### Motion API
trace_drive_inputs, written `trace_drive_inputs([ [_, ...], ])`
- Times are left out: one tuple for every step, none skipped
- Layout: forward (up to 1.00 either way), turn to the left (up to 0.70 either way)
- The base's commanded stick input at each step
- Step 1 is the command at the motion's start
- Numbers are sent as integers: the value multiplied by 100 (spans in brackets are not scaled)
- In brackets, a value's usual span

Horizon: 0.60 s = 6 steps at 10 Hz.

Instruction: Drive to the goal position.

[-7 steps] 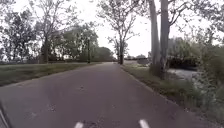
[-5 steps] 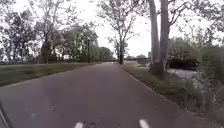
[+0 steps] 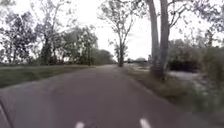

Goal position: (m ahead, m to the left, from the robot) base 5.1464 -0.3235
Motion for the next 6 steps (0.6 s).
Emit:
trace_drive_inputs([
  [70,0],
  [70,0],
  [70,0],
  [70,0],
  [70,0],
  [70,0],
])
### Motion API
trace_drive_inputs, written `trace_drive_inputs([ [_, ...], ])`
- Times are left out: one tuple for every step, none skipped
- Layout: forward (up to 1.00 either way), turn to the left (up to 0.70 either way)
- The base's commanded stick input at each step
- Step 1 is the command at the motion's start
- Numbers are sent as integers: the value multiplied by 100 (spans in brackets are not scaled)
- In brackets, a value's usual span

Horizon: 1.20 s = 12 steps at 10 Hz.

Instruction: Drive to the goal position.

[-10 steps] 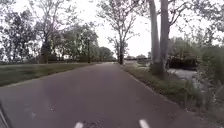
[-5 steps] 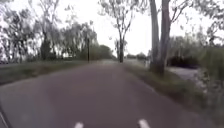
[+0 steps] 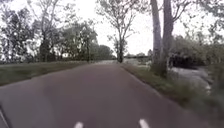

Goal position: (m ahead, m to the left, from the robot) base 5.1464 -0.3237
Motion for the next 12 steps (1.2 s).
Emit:
trace_drive_inputs([
  [70,0],
  [70,0],
  [70,0],
  [70,0],
  [70,0],
  [70,0],
  [70,0],
  [70,0],
  [70,0],
  [70,0],
  [70,0],
  [70,0],
])
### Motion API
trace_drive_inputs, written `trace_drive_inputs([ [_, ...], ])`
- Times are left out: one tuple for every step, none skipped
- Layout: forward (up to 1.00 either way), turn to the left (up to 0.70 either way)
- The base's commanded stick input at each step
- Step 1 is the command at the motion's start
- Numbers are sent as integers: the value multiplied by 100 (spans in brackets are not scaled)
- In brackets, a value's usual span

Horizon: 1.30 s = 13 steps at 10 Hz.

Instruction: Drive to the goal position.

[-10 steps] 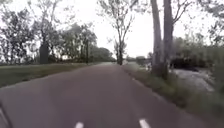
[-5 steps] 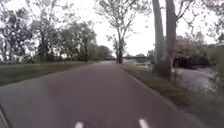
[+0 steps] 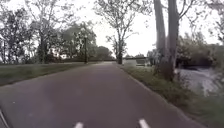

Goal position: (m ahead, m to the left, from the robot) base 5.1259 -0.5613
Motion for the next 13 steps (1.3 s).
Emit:
trace_drive_inputs([
  [70,0],
  [70,0],
  [70,0],
  [70,0],
  [70,0],
  [70,0],
  [70,0],
  [70,7],
  [70,30],
  [70,35],
  [70,7],
  [70,0],
  [70,0],
])
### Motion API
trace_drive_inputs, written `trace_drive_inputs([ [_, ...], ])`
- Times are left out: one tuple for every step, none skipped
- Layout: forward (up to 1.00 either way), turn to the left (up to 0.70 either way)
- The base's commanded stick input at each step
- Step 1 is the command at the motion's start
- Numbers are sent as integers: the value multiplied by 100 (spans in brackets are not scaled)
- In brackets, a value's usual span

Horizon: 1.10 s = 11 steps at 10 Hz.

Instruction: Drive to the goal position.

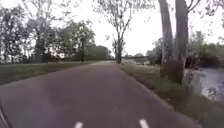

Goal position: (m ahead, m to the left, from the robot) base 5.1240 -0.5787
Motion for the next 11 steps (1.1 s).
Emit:
trace_drive_inputs([
  [70,0],
  [70,0],
  [70,0],
  [70,0],
  [70,0],
  [70,0],
  [70,0],
  [70,0],
  [70,0],
  [70,0],
  [70,0],
])
